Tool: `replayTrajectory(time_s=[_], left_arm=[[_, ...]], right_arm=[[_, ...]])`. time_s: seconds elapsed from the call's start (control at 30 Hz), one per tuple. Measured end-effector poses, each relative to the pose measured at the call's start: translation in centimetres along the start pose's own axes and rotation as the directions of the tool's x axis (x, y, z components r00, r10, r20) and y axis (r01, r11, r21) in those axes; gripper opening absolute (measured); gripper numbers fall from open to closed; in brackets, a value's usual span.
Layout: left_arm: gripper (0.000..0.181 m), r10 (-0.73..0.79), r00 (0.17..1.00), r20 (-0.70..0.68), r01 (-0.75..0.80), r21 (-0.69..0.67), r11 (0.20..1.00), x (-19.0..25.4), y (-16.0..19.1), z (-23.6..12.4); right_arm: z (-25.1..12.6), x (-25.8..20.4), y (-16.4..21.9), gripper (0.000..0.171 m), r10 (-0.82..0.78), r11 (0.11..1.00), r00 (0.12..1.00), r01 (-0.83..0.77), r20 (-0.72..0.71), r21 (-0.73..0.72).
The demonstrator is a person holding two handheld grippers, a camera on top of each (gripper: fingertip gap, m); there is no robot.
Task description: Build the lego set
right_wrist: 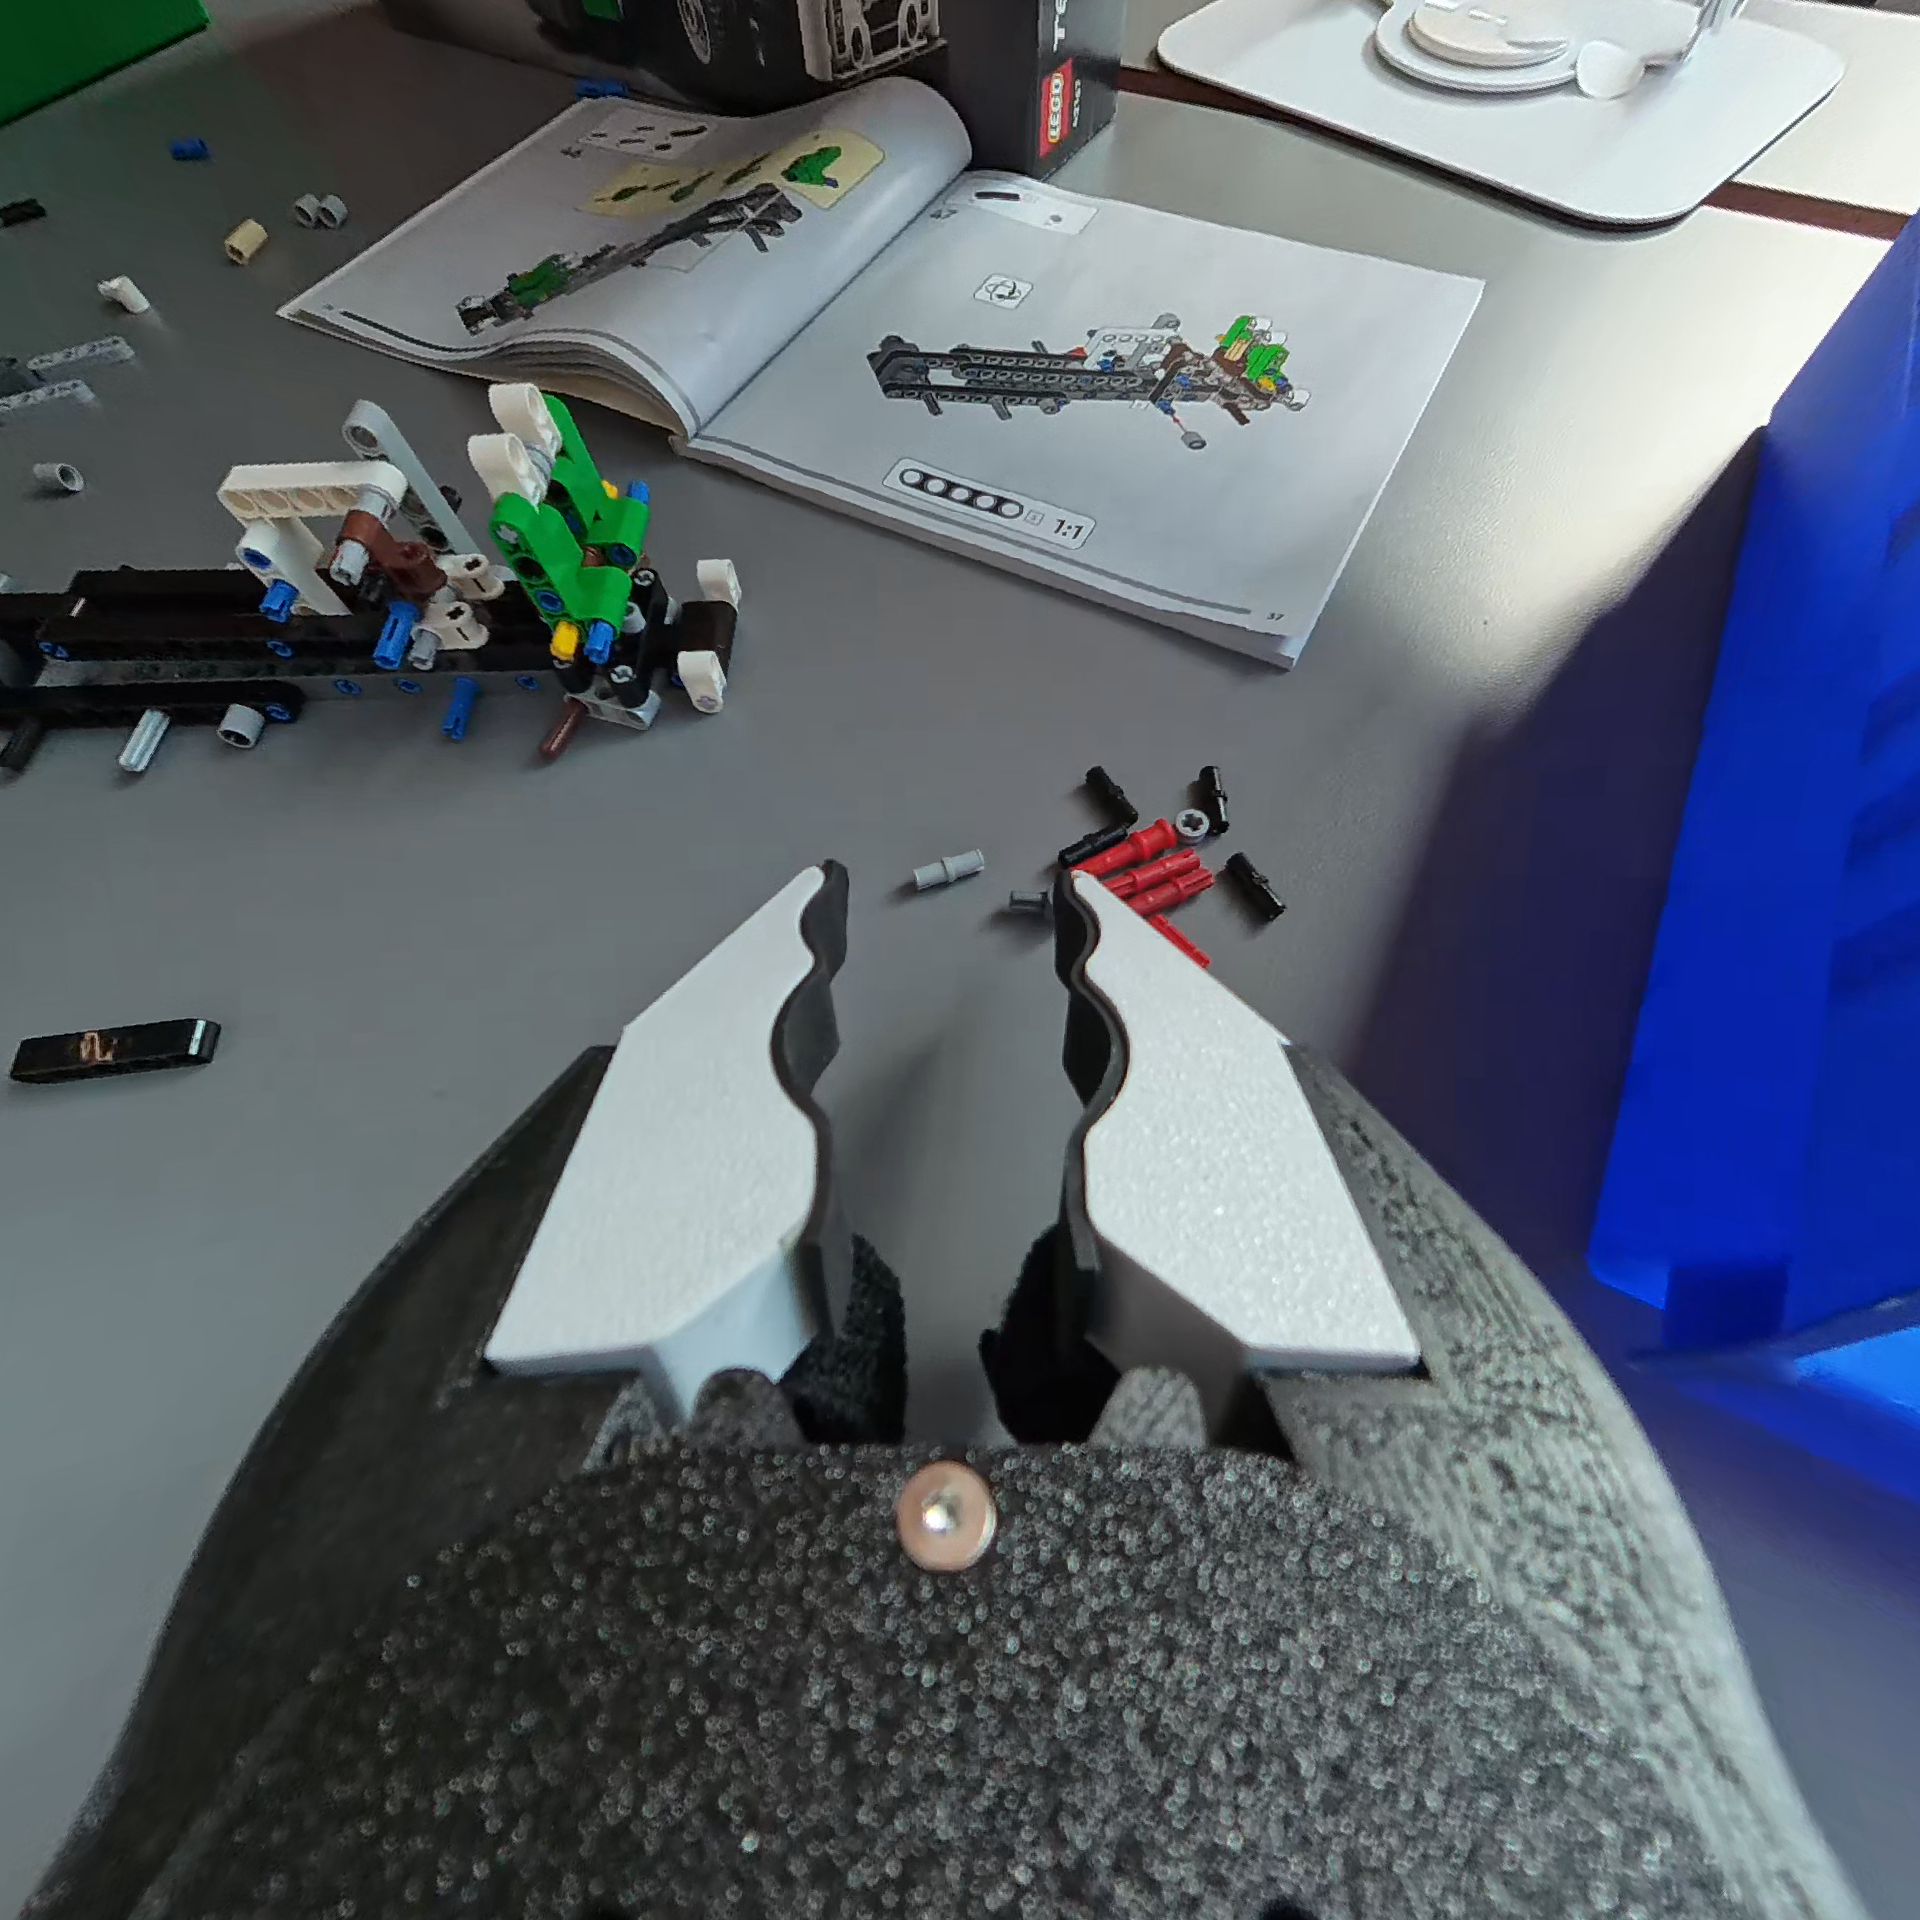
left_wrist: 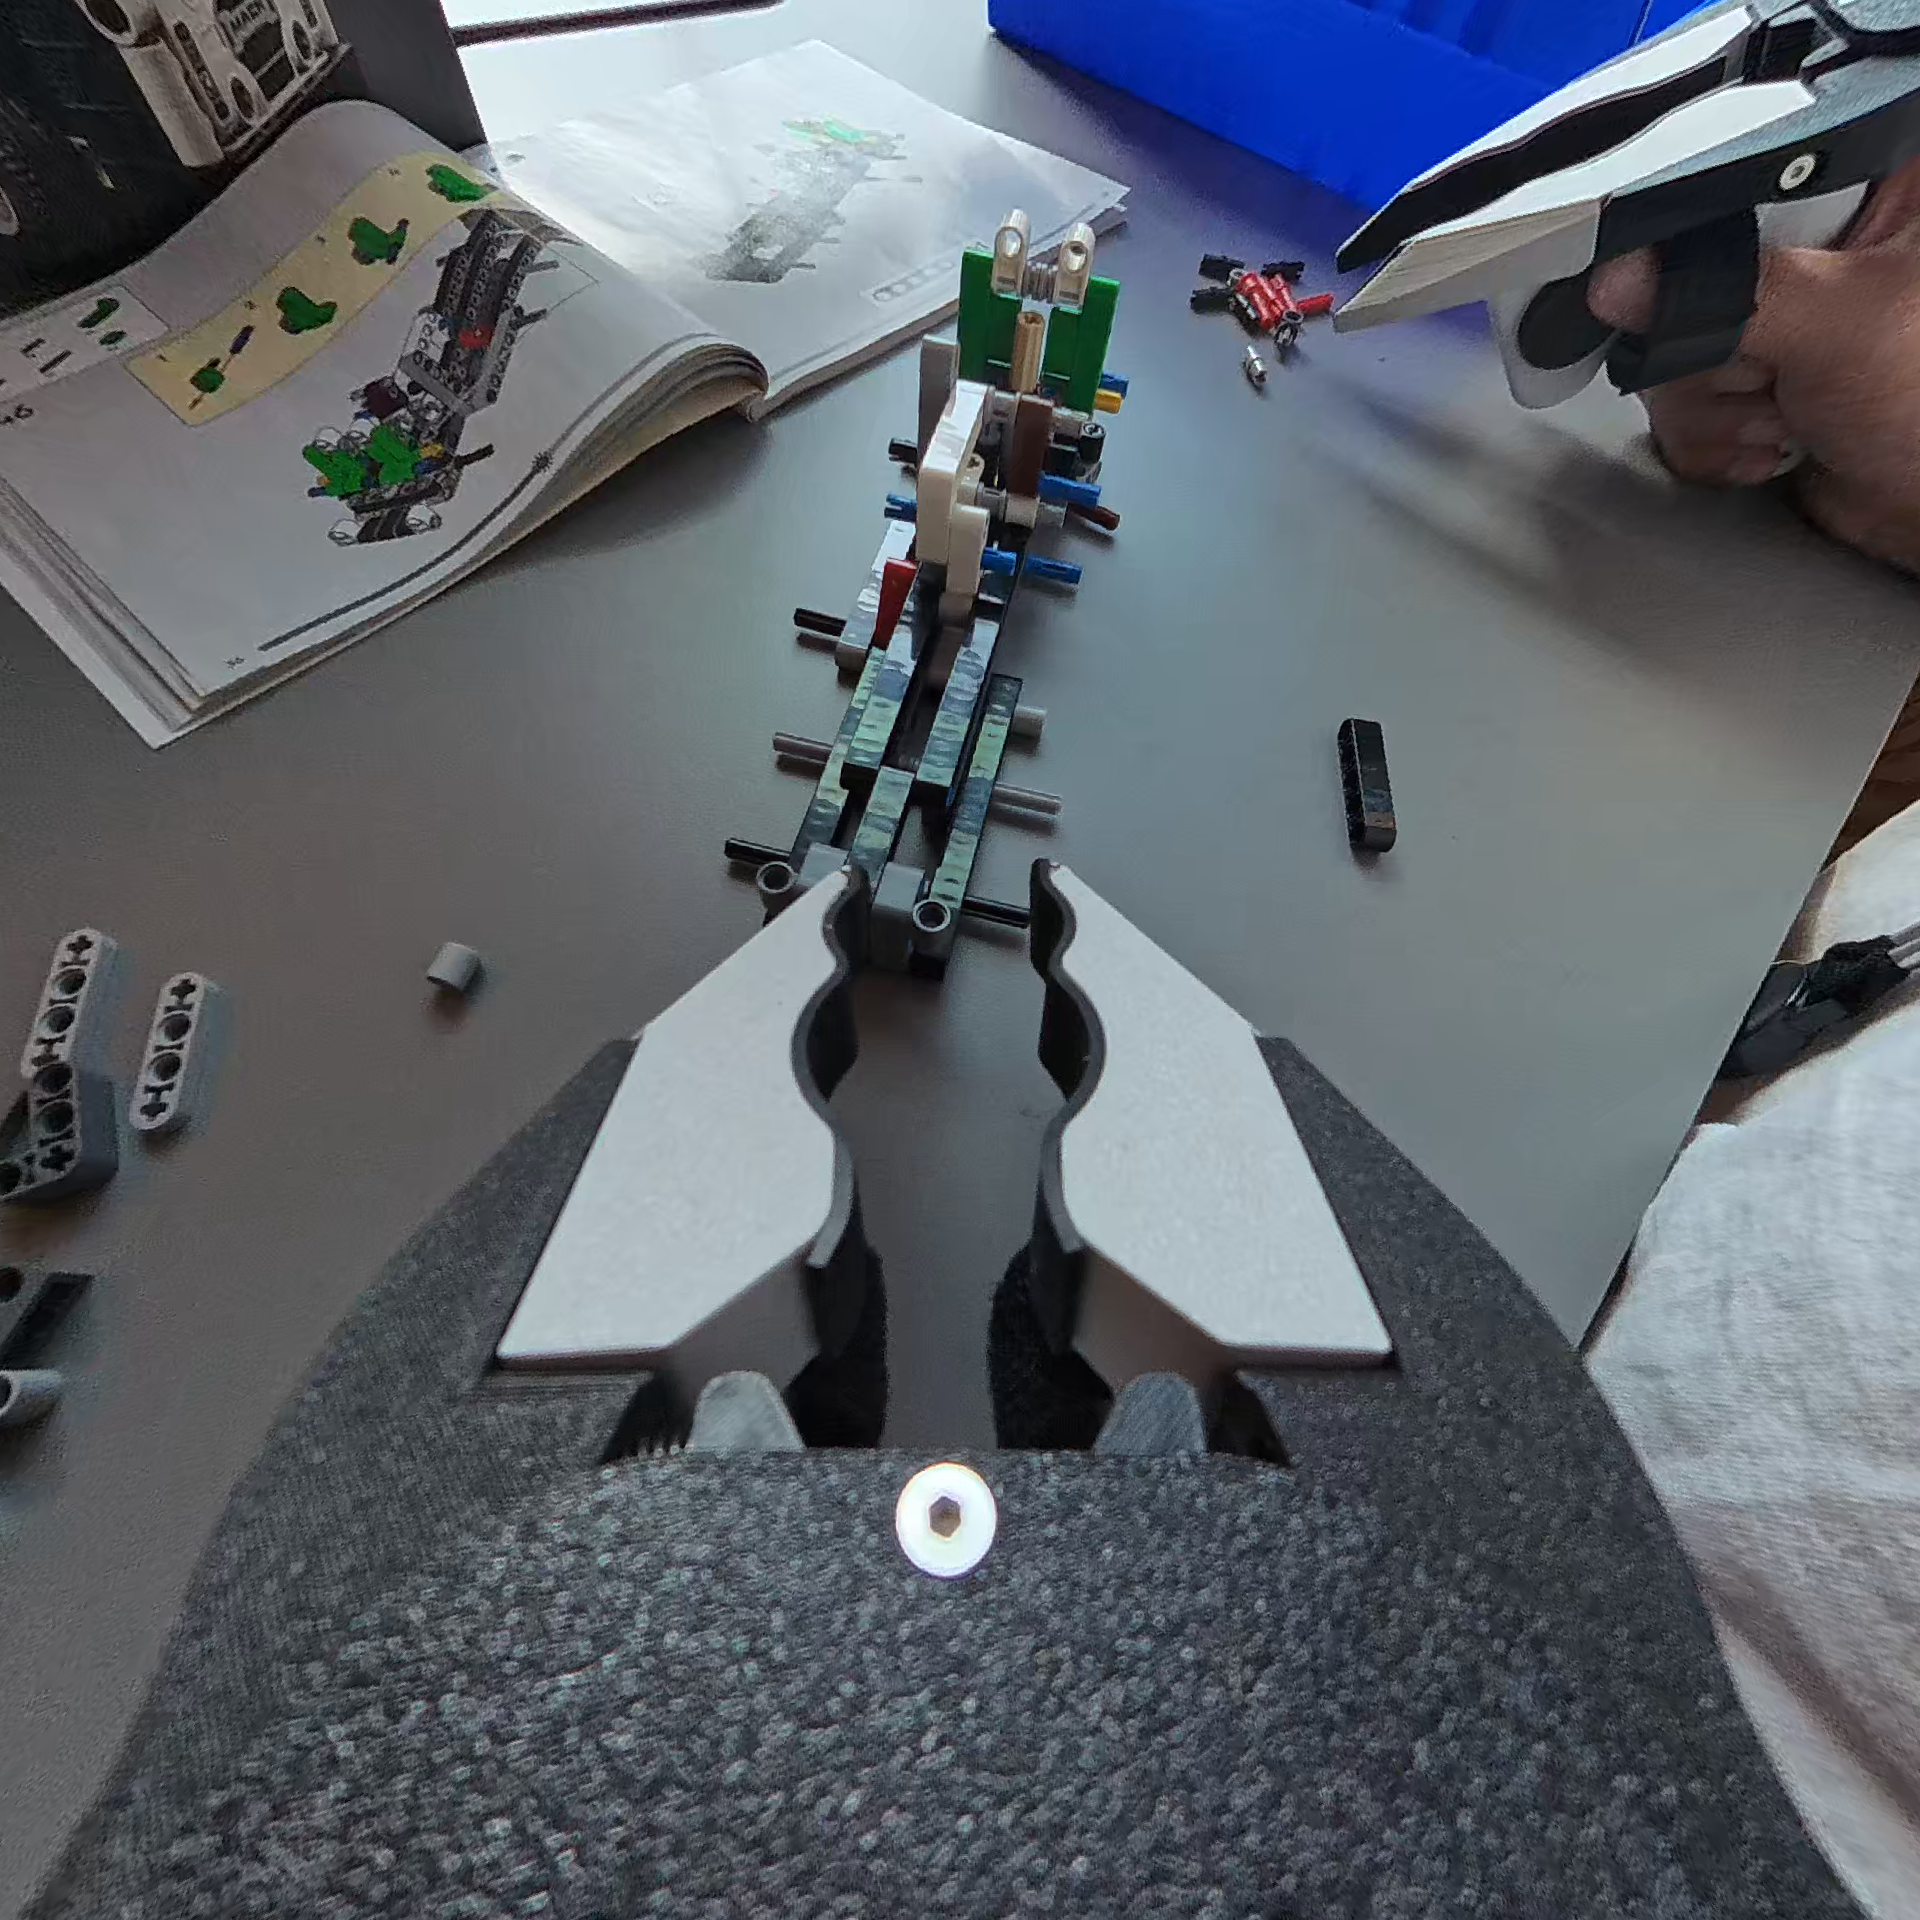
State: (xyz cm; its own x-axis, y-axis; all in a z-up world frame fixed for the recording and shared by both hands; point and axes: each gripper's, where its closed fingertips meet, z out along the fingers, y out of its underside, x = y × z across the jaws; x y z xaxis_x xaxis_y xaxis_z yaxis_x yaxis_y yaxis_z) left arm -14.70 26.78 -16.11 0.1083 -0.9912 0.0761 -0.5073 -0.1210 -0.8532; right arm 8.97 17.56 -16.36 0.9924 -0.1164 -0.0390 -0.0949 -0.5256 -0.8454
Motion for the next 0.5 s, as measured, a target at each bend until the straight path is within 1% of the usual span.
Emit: replayTrajectory(time_s=[0.27, 0.5], left_arm=[[0.029, 0.049, 0.999, 0.003, -0.049, 0.047, 0.998, 0.5, -0.5, -0.5], [0.028, 0.153, 0.985, 0.08, -0.162, 0.13, 0.978, 0.8, -1.6, -1.3]], right_arm=[[0.2, -0.3, 0.3, 0.039, -0.055, 0.998, 0.998, 0.055, -0.016, -0.023], [0.1, -0.3, 0.3, 0.04, -0.062, 0.998, 0.998, 0.062, -0.021, -0.018]])
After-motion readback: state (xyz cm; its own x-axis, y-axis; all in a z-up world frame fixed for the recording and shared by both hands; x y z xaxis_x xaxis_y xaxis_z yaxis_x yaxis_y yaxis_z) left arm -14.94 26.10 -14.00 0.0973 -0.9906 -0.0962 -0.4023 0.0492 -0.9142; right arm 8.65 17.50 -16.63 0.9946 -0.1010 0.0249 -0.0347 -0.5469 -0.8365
